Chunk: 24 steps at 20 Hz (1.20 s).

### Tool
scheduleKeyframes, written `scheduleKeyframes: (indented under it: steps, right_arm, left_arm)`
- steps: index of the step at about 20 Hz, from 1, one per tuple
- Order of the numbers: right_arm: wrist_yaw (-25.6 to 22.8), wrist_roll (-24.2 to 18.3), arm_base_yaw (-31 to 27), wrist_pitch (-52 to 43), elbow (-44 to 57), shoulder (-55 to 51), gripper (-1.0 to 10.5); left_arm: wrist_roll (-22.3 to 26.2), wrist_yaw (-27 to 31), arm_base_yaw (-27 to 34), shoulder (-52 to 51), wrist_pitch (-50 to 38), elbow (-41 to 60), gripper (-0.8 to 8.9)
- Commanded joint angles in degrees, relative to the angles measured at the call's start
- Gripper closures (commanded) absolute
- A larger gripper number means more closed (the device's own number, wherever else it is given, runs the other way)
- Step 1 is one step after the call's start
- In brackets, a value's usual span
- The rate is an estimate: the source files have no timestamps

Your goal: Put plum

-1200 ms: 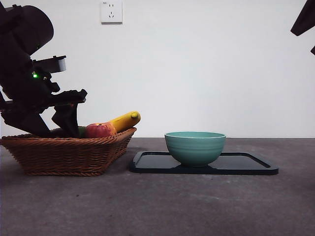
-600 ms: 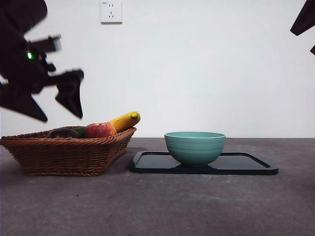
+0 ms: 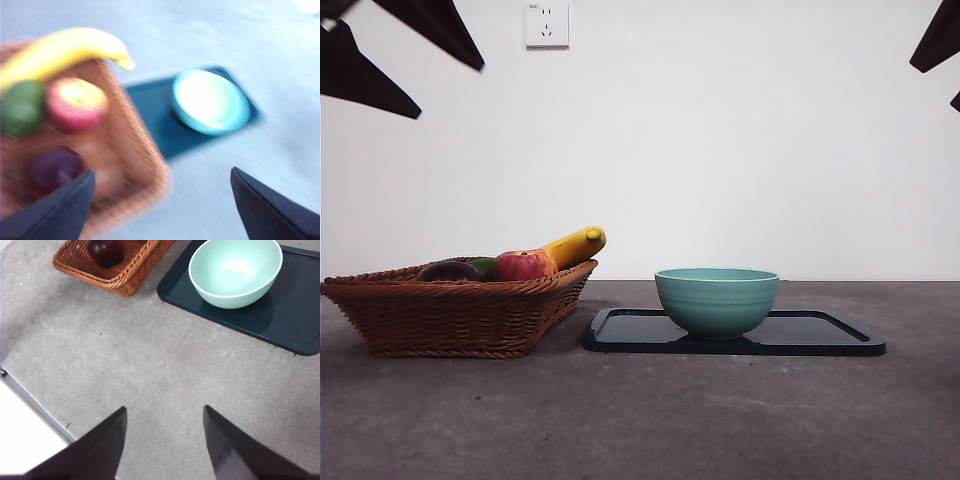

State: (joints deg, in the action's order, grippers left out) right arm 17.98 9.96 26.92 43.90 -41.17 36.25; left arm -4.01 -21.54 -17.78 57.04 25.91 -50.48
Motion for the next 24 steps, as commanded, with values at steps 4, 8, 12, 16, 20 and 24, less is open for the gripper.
scheduleKeyframes:
  steps: [4, 8, 12, 16, 20, 24]
  right_arm:
    - [-0.04, 0.52, 0.33, -0.63, -0.28, 0.35, 7.0]
    - [-0.04, 0.55, 0.33, -0.63, -0.28, 0.35, 7.0]
    - [-0.04, 0.55, 0.33, -0.61, -0.28, 0.35, 7.0]
    - [-0.02, 0.55, 0.33, -0.61, -0.28, 0.35, 7.0]
    - [-0.02, 0.57, 0.33, -0.61, -0.28, 0.35, 7.0]
    - [-0.07, 5.14, 0.31, -2.10, -0.42, 0.42, 7.0]
  left_arm:
    - [1.33, -9.27, -0.24, -5.42, 12.57, -0.61, 3.78]
    - [5.60, -11.08, -0.24, -6.67, 19.58, -0.59, 3.80]
    - [6.03, -11.08, -0.24, -6.67, 19.91, -0.59, 3.80]
    - [6.16, -11.08, -0.24, -6.67, 19.69, -0.59, 3.80]
    - [6.16, -11.08, -0.24, -6.67, 19.71, -0.59, 3.80]
    - [6.14, -11.08, -0.24, -6.67, 19.71, -0.59, 3.80]
